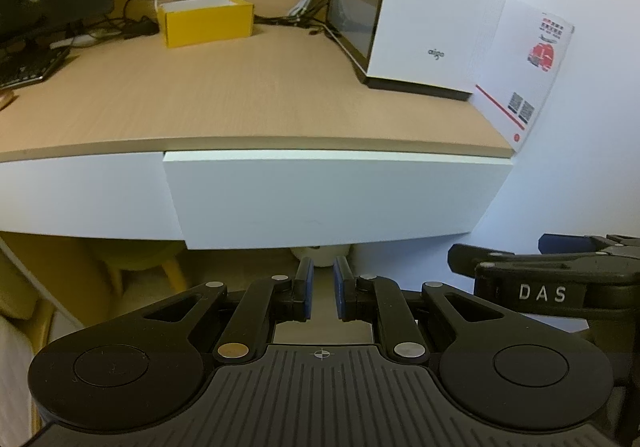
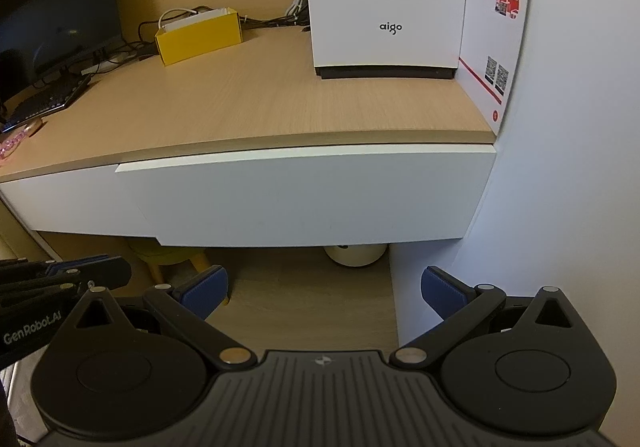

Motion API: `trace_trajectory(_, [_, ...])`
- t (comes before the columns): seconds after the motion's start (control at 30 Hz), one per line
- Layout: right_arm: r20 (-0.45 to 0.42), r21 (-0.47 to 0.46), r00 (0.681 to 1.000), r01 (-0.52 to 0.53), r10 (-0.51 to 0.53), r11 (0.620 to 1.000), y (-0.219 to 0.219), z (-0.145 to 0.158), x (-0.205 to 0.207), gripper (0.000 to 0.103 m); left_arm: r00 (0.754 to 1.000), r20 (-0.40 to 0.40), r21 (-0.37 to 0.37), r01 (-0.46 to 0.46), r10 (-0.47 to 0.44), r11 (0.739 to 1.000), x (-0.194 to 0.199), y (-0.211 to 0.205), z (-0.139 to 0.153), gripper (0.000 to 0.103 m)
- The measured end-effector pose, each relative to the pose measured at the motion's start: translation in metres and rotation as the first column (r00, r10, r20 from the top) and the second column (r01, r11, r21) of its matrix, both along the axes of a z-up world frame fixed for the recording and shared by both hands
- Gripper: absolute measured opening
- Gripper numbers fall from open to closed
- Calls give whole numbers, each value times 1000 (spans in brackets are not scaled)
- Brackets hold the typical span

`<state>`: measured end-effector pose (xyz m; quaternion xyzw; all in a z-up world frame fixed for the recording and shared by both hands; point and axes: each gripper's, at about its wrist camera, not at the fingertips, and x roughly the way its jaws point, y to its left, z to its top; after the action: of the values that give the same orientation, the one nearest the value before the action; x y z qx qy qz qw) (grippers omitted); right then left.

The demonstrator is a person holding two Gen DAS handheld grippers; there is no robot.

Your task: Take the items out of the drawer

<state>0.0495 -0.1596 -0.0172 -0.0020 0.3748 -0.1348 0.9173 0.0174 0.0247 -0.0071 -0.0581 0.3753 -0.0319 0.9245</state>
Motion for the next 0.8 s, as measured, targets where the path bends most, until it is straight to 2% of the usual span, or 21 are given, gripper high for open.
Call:
trace_trajectory(0.3, [41,-15,999,25,-24,1000,-14,0,28,103,999,11,-12,-52,52,999,18,14,-5,14])
trace_trajectory(0.43, [99,-27,994,50,-47,998,-26,-1,40,103,991,51,-42,-124,126,991,27,34,-10,14])
trace_trajectory(0.57, [143,-42,988,65,-59,997,-35,-9,49,103,977,97,-20,-190,191,982,42,57,-15,15])
trace_trajectory(0.7, [119,-26,991,71,-67,997,-41,-18,50,103,965,68,-108,-244,252,964,56,91,-13,16])
trace_trajectory(0.8, [108,-14,992,74,-72,997,-40,-25,51,103,968,29,-158,-242,249,957,69,110,-15,16])
